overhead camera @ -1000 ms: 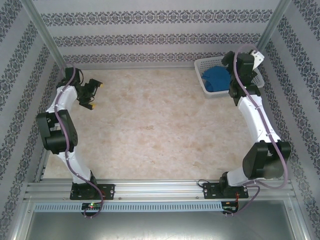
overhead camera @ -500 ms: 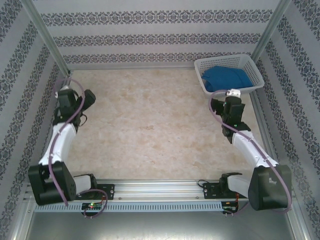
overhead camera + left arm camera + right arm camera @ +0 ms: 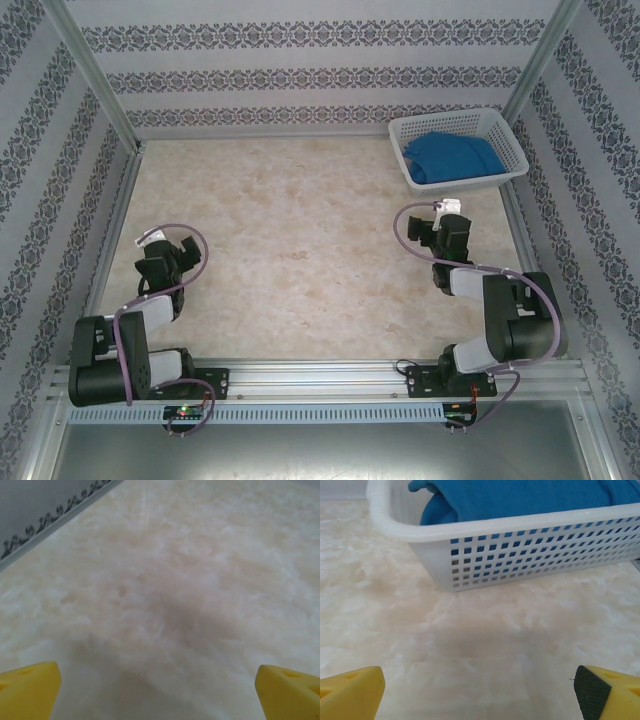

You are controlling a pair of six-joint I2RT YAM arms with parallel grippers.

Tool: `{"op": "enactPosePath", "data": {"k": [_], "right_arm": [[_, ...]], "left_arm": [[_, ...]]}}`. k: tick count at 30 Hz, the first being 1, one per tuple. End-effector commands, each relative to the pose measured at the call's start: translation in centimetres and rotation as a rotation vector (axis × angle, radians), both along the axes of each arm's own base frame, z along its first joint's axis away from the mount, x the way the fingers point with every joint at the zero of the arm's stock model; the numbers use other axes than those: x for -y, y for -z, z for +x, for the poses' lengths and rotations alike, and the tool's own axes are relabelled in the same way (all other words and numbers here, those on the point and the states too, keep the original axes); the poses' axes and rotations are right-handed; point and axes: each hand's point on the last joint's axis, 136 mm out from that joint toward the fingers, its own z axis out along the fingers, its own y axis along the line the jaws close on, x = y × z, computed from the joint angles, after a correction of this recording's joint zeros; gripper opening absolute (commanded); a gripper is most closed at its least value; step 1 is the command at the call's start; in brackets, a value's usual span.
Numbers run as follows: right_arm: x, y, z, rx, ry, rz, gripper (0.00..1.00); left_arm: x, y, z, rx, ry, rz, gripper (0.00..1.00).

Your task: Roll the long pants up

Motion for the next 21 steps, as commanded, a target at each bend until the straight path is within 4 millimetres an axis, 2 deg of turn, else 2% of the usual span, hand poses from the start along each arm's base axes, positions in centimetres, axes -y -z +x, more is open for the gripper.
{"op": "enactPosePath", "data": {"k": [1,4,6,8,9,11,12,13,21], "right_arm": [[-1.0,-1.7,0.6,0.16,-0.051,-0.005,0.98],[-0.9,-1.3,0.4,0.104,-0.046,-0.009,0.98],[-1.0,-1.4,0.4,0.127,-0.049,-0.012,0.98],[-1.0,-1.3,0.4,0.108,-0.053,-0.012,0.98],[-1.1,-1.4,0.4,0.115,-0.057,-0.013,0.98],[-1.2,-1.3,0.4,0.112,-0.066,-0.012,0.98],[-1.3,-1.4,0.4,0.111,-0.068,-0.011,0.98],[-1.2,-1.3,0.4,0.113,-0.066,-0.01,0.98],[-1.2,-1.3,0.5,0.108,-0.078,0.003,0.98]], "left_arm": [[1.9,-3.5,3.5,0.168,0.127,0.038,1.0],[4.0,-3.1,5.4,0.125,0.205,0.101,1.0],[6.4,-1.5,6.0,0.09,0.297,0.17,1.0],[8.3,-1.5,7.2,0.119,0.379,0.226,1.0],[8.6,-0.6,6.9,0.019,0.388,0.207,1.0],[8.5,-1.3,7.3,0.092,0.386,0.22,1.0],[8.6,-0.6,7.0,0.026,0.398,0.197,1.0],[8.5,-0.8,7.3,0.065,0.4,0.197,1.0],[8.6,-0.7,7.5,0.05,0.429,0.164,1.0]]}}
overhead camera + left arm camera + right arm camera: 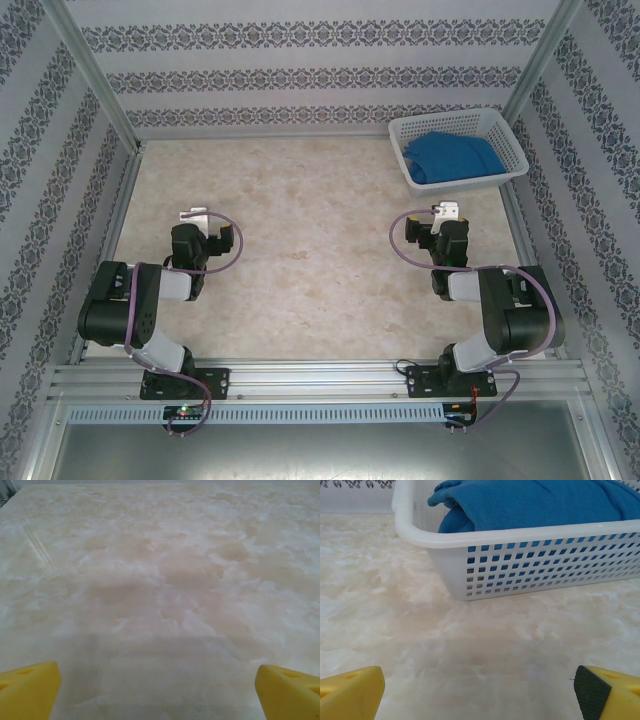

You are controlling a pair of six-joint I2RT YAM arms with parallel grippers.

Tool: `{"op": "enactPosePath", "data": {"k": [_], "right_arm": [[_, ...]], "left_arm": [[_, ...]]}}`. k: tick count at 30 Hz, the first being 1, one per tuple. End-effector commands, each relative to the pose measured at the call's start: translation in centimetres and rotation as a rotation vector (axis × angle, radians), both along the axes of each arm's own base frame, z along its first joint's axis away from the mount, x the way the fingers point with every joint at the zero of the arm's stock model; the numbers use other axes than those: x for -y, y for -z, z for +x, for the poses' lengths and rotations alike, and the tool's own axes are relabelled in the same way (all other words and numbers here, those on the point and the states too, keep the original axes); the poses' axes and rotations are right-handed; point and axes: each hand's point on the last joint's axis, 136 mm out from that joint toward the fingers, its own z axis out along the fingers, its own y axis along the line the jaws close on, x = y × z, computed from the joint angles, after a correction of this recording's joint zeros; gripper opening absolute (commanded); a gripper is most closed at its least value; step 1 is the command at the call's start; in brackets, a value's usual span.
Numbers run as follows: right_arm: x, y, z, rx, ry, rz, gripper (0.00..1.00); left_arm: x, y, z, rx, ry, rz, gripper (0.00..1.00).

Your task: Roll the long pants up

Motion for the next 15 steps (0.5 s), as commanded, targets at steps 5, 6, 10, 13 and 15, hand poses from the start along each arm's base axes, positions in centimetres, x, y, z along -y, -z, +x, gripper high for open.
{"op": "enactPosePath", "data": {"k": [5,6,10,13,15], "right_arm": [[-0.49,-1.19,0.45,0.041,-0.032,0.011,0.98],[-0.51,-1.21,0.45,0.042,-0.032,0.01,0.98],[-0.48,-1.11,0.46,0.038,-0.032,0.01,0.98],[-0.55,-1.11,0.48,0.035,-0.034,0.013,0.98],[-0.52,-1.18,0.48,0.039,-0.035,0.013,0.98]], "left_arm": [[0.14,-0.92,0.49,0.022,0.029,0.007,1.0],[0.14,-0.94,0.52,0.024,0.029,0.008,1.0],[0.13,-0.94,0.49,0.023,0.029,0.007,1.0],[0.15,-0.98,0.51,0.025,0.029,0.006,1.0],[0.15,-0.95,0.52,0.024,0.029,0.006,1.0]]}}
